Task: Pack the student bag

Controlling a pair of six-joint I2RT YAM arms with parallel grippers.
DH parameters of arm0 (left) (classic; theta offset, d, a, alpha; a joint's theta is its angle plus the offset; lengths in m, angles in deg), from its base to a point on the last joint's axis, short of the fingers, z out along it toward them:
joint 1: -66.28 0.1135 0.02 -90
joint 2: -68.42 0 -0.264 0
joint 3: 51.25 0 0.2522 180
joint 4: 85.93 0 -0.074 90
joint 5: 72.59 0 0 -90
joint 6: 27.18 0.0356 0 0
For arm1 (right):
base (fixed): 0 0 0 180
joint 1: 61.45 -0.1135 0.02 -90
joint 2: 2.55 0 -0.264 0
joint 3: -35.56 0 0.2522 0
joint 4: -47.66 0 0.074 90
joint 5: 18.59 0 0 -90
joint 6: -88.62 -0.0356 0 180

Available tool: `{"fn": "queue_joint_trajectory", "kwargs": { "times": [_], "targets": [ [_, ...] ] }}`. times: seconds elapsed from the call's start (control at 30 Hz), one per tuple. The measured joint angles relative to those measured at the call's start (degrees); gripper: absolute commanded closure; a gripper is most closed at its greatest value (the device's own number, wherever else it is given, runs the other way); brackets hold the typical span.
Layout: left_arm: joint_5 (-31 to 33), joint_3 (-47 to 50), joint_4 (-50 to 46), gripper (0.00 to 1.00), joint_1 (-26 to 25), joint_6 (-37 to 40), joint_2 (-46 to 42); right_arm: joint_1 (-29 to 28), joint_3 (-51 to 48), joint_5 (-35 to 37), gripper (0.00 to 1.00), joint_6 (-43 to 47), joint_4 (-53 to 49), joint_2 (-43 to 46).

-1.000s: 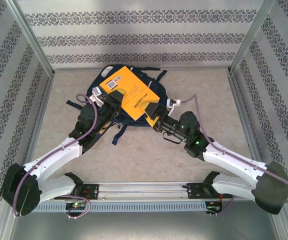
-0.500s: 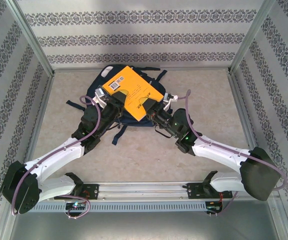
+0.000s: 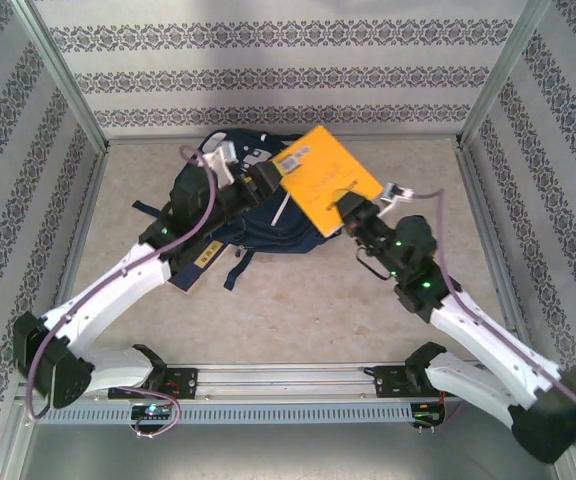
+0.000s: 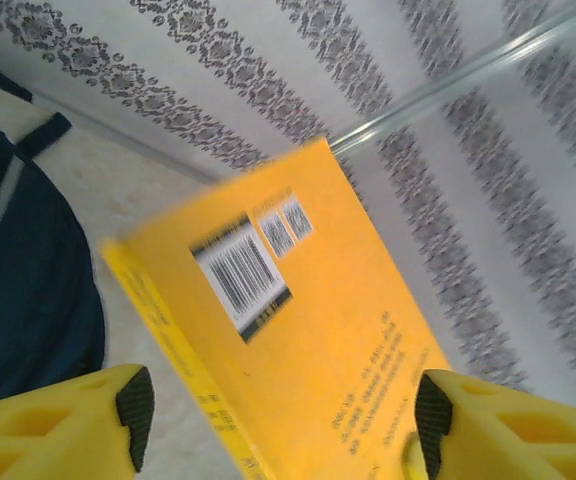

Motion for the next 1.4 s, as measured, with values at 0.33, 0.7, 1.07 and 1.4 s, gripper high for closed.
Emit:
{"fn": "queue_joint_trajectory", "kwargs": {
  "times": [0.33,0.7,1.07,1.4],
  "targets": [
    [-7.6,-38.7,-29.6,0.40,4.3,21.9,35.1,22.0,-6.7,-8.5,1.00,11.9,-28.2,13.0],
    [-5.6,-61.5,-46.3,0.41,5.9,30.8,58.4,27.5,-8.2,-15.6,1.00,19.2,-39.6,19.5],
    [-9.3,-61.4,-47.4,0.61,7.0,31.9,61.5,27.4,-8.2,-18.5,1.00,21.0,-39.5,17.3],
    [-12.2,-61.8,-47.3,0.72,6.9,32.5,63.9,27.5,-9.6,-20.1,1.00,20.8,-38.0,16.7]
  ]
}}
